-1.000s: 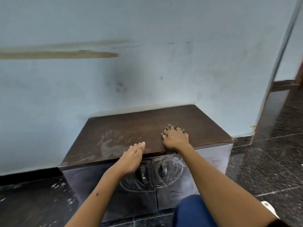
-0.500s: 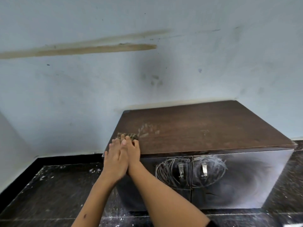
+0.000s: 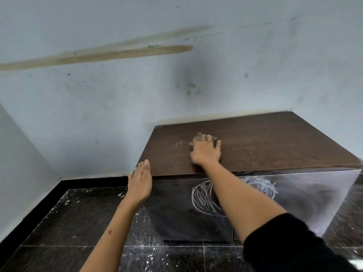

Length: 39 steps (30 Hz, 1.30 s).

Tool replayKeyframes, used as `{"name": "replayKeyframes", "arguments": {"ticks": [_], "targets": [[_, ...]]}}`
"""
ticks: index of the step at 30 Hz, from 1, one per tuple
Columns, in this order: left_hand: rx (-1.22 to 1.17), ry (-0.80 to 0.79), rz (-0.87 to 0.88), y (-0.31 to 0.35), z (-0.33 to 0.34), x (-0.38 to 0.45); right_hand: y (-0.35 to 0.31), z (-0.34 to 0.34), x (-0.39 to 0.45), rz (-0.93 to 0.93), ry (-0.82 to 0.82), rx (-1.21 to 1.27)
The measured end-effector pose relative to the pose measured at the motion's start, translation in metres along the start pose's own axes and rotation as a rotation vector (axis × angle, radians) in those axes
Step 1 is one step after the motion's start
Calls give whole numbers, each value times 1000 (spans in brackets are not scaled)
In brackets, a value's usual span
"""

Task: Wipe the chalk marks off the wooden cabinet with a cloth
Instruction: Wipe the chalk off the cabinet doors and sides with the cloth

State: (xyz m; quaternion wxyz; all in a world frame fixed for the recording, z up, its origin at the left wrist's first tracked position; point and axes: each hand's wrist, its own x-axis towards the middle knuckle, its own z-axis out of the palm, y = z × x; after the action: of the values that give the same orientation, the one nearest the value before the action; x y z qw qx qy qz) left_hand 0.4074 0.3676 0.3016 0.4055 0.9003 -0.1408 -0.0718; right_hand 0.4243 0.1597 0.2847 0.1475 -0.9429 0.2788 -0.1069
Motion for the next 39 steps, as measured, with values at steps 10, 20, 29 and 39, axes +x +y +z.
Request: {"name": "replayKeyframes", "arguments": {"ticks": [10, 20, 29, 39], "targets": [[41, -110, -15, 19, 7, 12, 175, -62, -2, 551, 147, -64], [-144, -17, -124, -4, -22, 47, 40, -11, 35, 128, 68, -153], [-329, 152, -61, -1, -34, 53, -151, 54, -12, -445, -70, -101], [-395, 160, -75, 15, -3, 41, -119, 45, -52, -594, -108, 82]]}}
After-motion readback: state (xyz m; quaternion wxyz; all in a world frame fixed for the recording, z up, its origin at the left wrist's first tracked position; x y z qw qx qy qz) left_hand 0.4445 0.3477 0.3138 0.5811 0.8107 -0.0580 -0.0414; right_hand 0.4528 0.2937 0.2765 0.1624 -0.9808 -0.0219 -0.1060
